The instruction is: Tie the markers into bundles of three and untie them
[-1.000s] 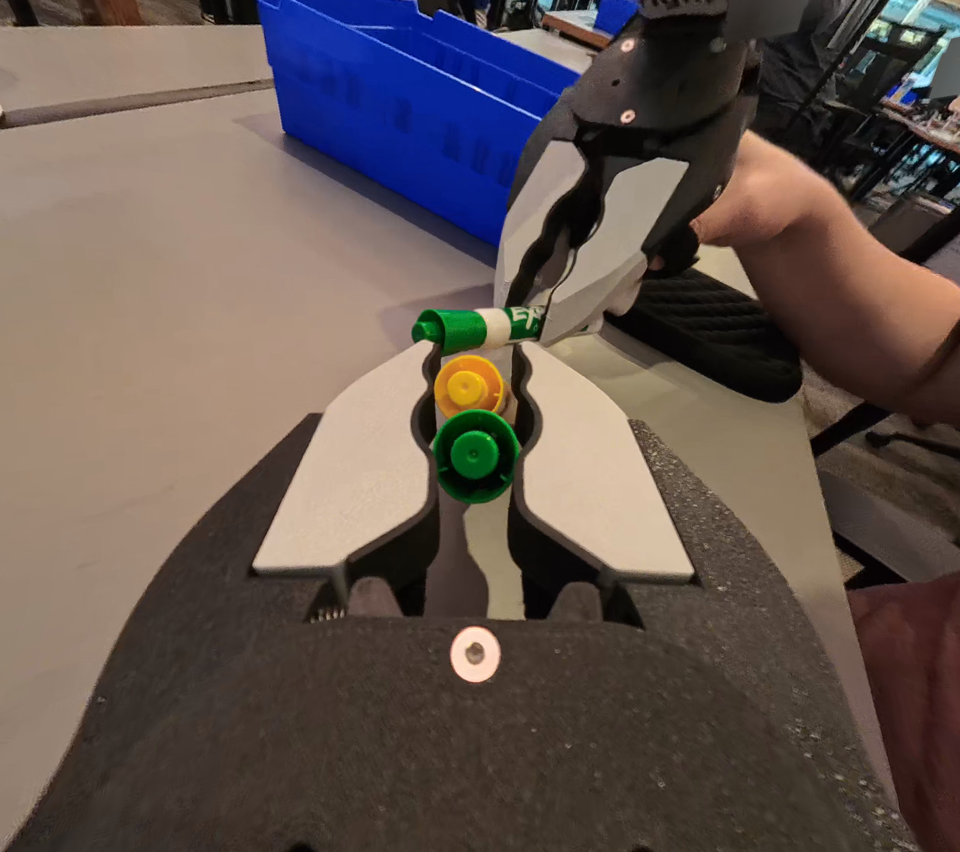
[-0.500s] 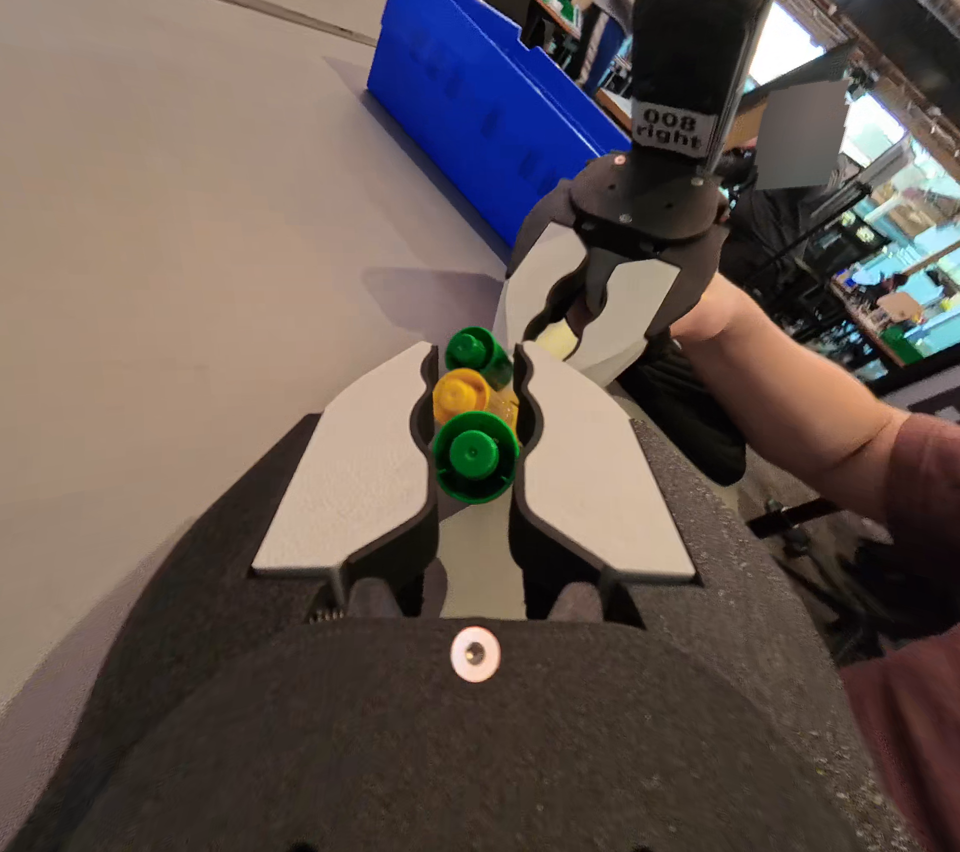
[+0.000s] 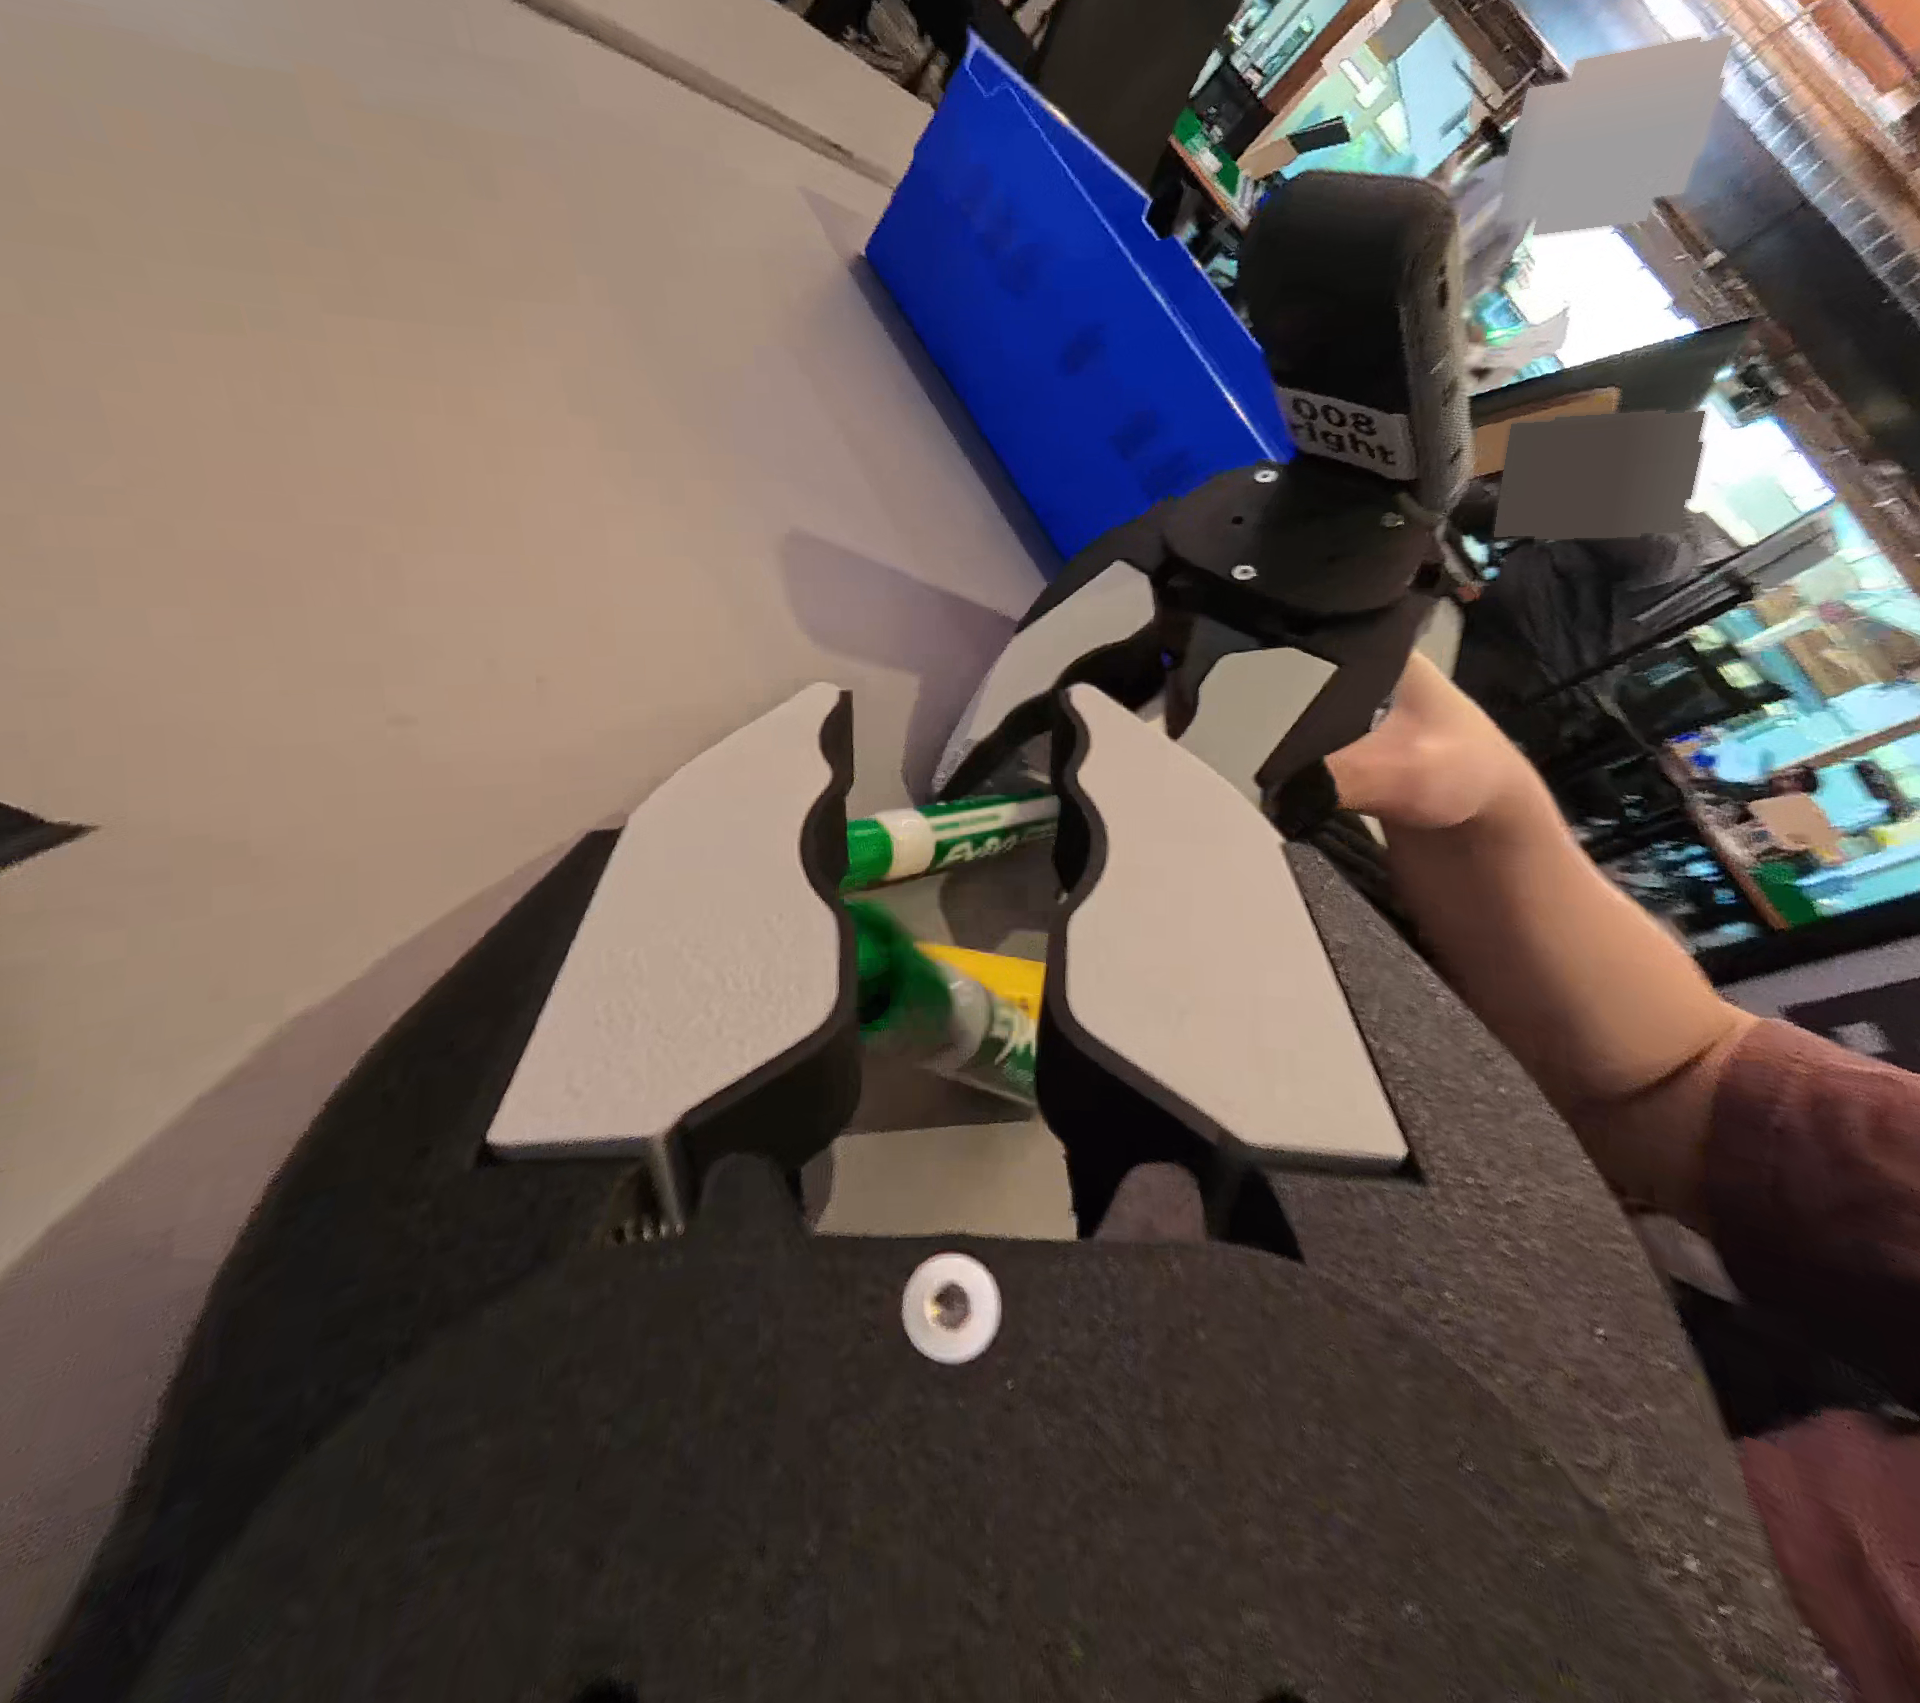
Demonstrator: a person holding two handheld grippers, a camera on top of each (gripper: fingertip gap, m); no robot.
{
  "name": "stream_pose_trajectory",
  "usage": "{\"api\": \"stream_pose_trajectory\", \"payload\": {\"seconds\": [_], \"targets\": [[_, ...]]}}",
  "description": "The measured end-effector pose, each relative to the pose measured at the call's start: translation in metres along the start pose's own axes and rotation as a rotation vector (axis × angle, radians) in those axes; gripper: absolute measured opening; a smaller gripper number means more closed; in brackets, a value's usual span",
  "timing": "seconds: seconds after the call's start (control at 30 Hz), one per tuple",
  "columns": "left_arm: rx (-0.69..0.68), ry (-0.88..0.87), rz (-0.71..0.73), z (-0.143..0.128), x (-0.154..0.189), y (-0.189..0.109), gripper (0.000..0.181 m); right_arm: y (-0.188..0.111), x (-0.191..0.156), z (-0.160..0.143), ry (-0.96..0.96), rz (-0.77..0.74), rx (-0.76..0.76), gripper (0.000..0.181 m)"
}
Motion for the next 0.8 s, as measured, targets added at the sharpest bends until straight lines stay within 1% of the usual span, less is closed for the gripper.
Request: {"api": "stream_pose_trajectory", "payload": {"seconds": [0.1,0.17,0.2,0.27,0.33,0.4,0.47,0.5,0.6,0.73,0.8], "targets": [[-0.042,0.089,0.065,-0.002,0.002,-0.004,0.036,0.001,0.001,-0.005,-0.071,-0.097,-0.034,0.046],[-0.086,0.119,0.100,-0.008,0.002,-0.008,0.037,0.001,0.001,-0.006,-0.090,-0.140,-0.043,0.051],[-0.097,0.136,0.121,-0.011,0.003,-0.012,0.037,0.000,-0.002,-0.004,-0.078,-0.149,-0.035,0.052],[-0.106,0.188,0.176,-0.018,0.005,-0.022,0.037,-0.007,-0.014,0.002,-0.068,-0.155,0.027,0.056],[-0.111,0.257,0.201,-0.028,0.015,-0.031,0.036,-0.011,-0.028,0.000,-0.095,-0.187,0.061,0.067],[-0.137,0.324,0.230,-0.043,0.023,-0.037,0.036,-0.007,-0.031,-0.007,-0.164,-0.290,0.038,0.071],[-0.167,0.375,0.257,-0.055,0.031,-0.041,0.037,-0.002,-0.023,-0.010,-0.244,-0.409,0.019,0.071],[-0.166,0.425,0.260,-0.057,0.037,-0.043,0.037,0.001,-0.022,-0.010,-0.255,-0.419,0.014,0.071],[-0.163,0.572,0.332,-0.059,0.044,-0.043,0.037,0.011,-0.023,-0.014,-0.221,-0.369,-0.028,0.071],[-0.202,0.627,0.435,-0.057,0.035,-0.028,0.031,0.012,-0.030,-0.010,-0.216,-0.344,-0.021,0.072],[-0.179,0.641,0.503,-0.049,0.029,-0.022,0.027,0.004,-0.039,-0.007,-0.198,-0.331,0.021,0.076]]}}
Point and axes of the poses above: each gripper's, where its closed fingertips meet, y out along the fingers, z out of its top, x = y × z across the jaws, the point moved 3 cm from there along -y, back along the fingers, and after that the axes turned 12 degrees about -z, right-handed, at the moved point
